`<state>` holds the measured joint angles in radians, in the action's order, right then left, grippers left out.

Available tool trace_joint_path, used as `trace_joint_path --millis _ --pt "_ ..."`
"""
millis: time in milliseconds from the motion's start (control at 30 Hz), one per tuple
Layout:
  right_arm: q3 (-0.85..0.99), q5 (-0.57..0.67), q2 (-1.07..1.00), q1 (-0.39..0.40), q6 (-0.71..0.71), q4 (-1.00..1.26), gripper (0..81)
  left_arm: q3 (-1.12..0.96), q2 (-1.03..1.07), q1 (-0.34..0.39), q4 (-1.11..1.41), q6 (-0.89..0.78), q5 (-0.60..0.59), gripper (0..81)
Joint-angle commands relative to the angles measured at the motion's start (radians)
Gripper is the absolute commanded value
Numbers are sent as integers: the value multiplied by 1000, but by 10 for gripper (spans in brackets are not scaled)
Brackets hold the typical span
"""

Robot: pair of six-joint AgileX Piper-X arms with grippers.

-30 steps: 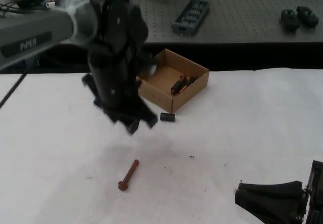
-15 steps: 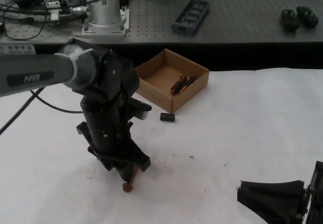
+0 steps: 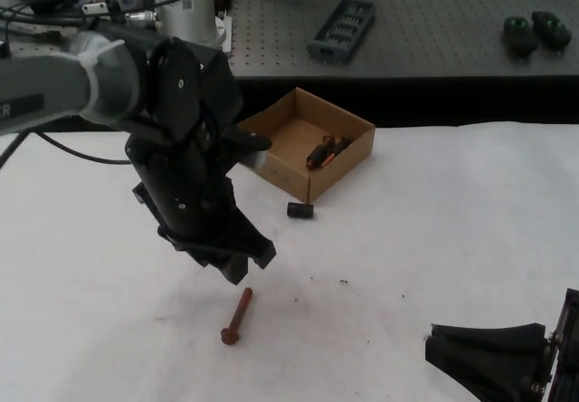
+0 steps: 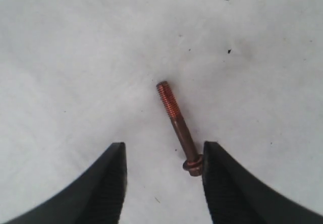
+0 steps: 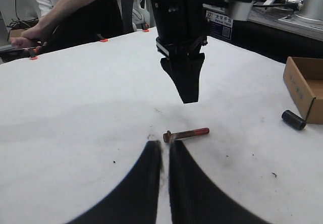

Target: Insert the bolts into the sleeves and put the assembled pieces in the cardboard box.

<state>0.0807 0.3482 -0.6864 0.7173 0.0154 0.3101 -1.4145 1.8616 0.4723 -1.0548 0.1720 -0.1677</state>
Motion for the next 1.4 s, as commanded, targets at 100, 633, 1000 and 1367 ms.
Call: trace_joint_path --millis 100,633,1000,1367 --pt "1 -2 6 -6 8 11 58 12 -12 -1 12 -16 -2 347" --pt "1 -3 6 -6 0 11 58 150 -12 -1 216 -24 75 347" --pt "1 -3 6 -6 0 11 58 249 -12 -1 304 -33 86 347" --pt "1 -3 6 -6 0 11 58 334 -12 -1 381 -39 84 347"
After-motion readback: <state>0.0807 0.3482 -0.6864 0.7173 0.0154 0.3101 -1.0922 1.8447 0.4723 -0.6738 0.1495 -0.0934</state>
